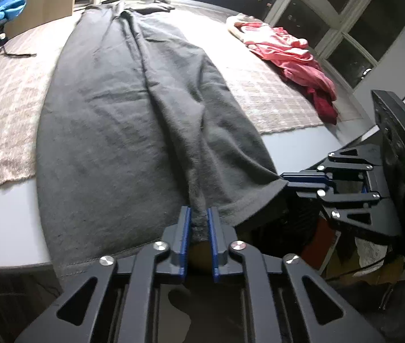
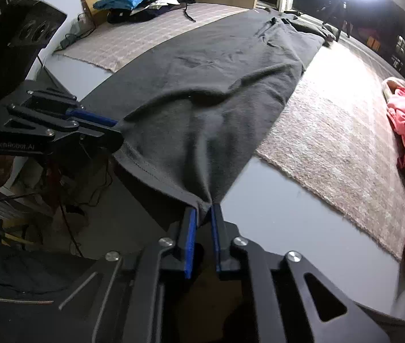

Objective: Fold clothes

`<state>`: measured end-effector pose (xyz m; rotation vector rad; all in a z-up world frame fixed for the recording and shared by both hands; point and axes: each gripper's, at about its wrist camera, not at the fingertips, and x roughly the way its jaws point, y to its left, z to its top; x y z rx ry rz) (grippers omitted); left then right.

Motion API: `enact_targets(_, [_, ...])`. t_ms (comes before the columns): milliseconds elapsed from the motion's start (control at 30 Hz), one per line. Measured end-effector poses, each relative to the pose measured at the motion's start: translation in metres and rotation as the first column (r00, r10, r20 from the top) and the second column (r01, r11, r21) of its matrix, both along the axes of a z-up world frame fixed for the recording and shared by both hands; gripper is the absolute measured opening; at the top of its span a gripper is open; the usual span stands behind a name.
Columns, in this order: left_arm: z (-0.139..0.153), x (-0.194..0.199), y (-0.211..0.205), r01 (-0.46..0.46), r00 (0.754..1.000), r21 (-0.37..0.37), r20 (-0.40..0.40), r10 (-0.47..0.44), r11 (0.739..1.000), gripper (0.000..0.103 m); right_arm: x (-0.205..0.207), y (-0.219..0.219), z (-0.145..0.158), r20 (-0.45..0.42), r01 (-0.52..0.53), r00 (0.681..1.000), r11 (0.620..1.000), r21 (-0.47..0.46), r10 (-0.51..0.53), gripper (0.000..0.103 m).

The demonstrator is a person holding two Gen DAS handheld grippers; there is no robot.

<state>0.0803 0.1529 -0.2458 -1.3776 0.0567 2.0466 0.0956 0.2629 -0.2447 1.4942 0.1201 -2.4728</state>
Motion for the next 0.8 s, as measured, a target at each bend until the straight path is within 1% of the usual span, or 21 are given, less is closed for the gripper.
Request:
enact_targets(100, [0.003, 0.002, 0.003, 0.011, 1.000, 0.013, 0.004, -0.011, 1.000, 0.007, 0.003, 0.003, 0.006, -0.016, 0.000, 1.000, 1.000, -0.019, 0.000, 0.005])
enact_targets(267, [0.011, 0.008, -0.003, 0.008, 1.000, 0.038, 0.001, -0.008, 0.999, 0.007, 0.017, 0.005, 0.028, -0.060, -0.019, 0.998, 1.000, -0.021, 0.017, 0.004])
enact_targets(333, [0.012, 0.011, -0.007, 0.008, 1.000, 0.046, 0.000, -0.008, 0.999, 0.007, 0.021, 0.003, 0.028, -0.064, -0.024, 0.998, 0.999, -0.022, 0.022, 0.004])
enact_targets(400, [0.004, 0.009, -0.009, -0.003, 1.000, 0.038, 0.028, 0.002, 0.999, 0.006, 0.021, -0.001, 0.020, -0.048, -0.030, 0.998, 1.000, 0.000, 0.030, 0.004])
enact_targets(433, [0.002, 0.010, -0.008, -0.001, 1.000, 0.034, 0.028, 0.000, 0.999, 0.006, 0.021, -0.003, 0.017, -0.043, -0.034, 0.998, 0.999, 0.010, 0.034, 0.004])
enact_targets(533, [-0.002, 0.010, -0.006, 0.007, 1.000, 0.021, 0.028, -0.007, 1.000, 0.006, 0.023, -0.003, 0.029, -0.078, -0.039, 0.996, 0.999, 0.004, 0.040, 0.004])
enact_targets(600, [-0.006, 0.010, -0.004, 0.012, 1.000, 0.012, 0.028, -0.012, 1.000, 0.006, 0.023, 0.001, 0.031, -0.081, -0.021, 0.996, 1.000, -0.002, 0.021, 0.004])
enact_targets(633, [-0.007, 0.011, -0.003, 0.014, 1.000, 0.008, 0.028, -0.015, 1.000, 0.006, 0.022, 0.002, 0.026, -0.064, -0.015, 0.998, 1.000, -0.006, 0.015, 0.004])
enact_targets(700, [-0.010, 0.011, -0.001, 0.020, 0.999, -0.001, 0.028, -0.020, 1.000, 0.006, 0.020, 0.000, 0.013, -0.026, -0.016, 1.000, 1.000, 0.014, 0.017, 0.004])
enact_targets(767, [-0.013, 0.011, 0.001, 0.025, 0.999, -0.010, 0.028, -0.024, 1.000, 0.006, 0.018, -0.006, -0.002, 0.056, -0.049, 0.997, 0.998, 0.037, 0.047, 0.004])
enact_targets(800, [-0.013, 0.013, 0.000, 0.026, 0.999, -0.011, 0.026, -0.026, 1.000, 0.006, 0.018, -0.008, -0.003, 0.072, -0.057, 0.996, 0.998, 0.040, 0.054, 0.004])
